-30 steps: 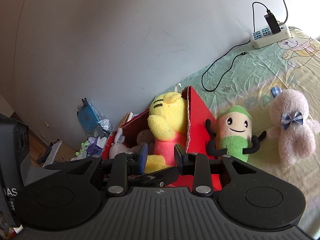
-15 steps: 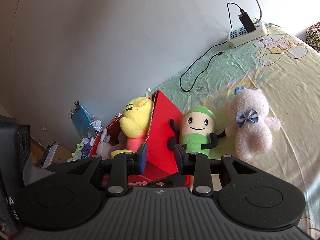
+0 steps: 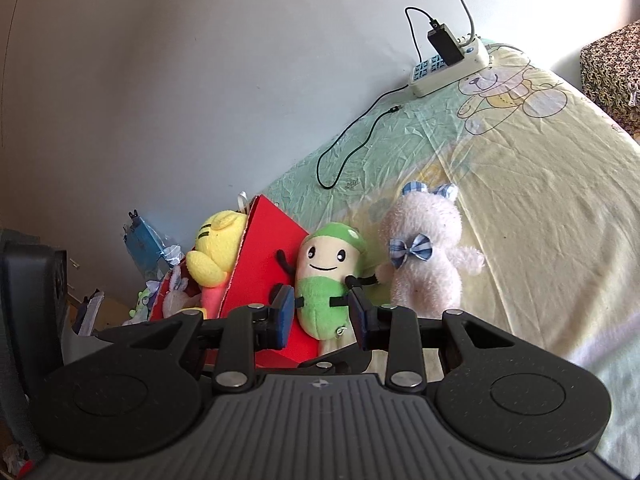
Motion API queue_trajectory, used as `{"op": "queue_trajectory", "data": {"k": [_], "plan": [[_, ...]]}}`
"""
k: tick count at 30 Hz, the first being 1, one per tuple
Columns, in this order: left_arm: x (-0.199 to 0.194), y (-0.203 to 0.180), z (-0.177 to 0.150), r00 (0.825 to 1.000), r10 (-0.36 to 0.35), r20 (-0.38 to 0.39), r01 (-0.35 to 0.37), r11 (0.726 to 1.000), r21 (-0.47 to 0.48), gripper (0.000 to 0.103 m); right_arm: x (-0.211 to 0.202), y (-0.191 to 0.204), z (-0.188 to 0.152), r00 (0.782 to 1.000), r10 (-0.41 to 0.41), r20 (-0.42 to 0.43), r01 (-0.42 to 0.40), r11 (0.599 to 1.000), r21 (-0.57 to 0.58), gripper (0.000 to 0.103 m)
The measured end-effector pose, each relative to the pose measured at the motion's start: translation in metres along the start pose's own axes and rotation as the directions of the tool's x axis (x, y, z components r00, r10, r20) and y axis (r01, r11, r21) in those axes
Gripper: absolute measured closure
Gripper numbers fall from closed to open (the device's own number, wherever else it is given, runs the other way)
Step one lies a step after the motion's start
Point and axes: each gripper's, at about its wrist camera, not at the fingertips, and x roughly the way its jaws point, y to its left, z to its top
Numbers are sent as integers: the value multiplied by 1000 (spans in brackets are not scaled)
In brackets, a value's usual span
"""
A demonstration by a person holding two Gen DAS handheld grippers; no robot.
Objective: Organize objects
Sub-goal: 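Move the right gripper to the white bunny plush with blue bow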
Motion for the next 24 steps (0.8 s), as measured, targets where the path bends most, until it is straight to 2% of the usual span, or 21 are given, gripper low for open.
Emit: {"op": "queue_trajectory", "data": {"k": [8,13,16,20,24], "plan": [[21,-15,9,999,-6,-39,5,1000,-19,16,0,-25,12,1000,-11,-29,11,1000,18,69],[48,-18,8,994,-37,-100,34,999,-36,16,4,-43,19,998,-22,-53,24,999,34,69],[62,-14,5,988,-85,-132,75,994,-77,16,8,-55,23,997,-31,-65,34,998,51,69],[70,-4,7,983,-136,-123,119,984,-131,16,17,-73,28,995,-30,-95,39,994,99,64],[77,3,12,983,-151,-102,134,979,-155,16,30,-85,33,991,-16,-129,34,990,135,62]]}}
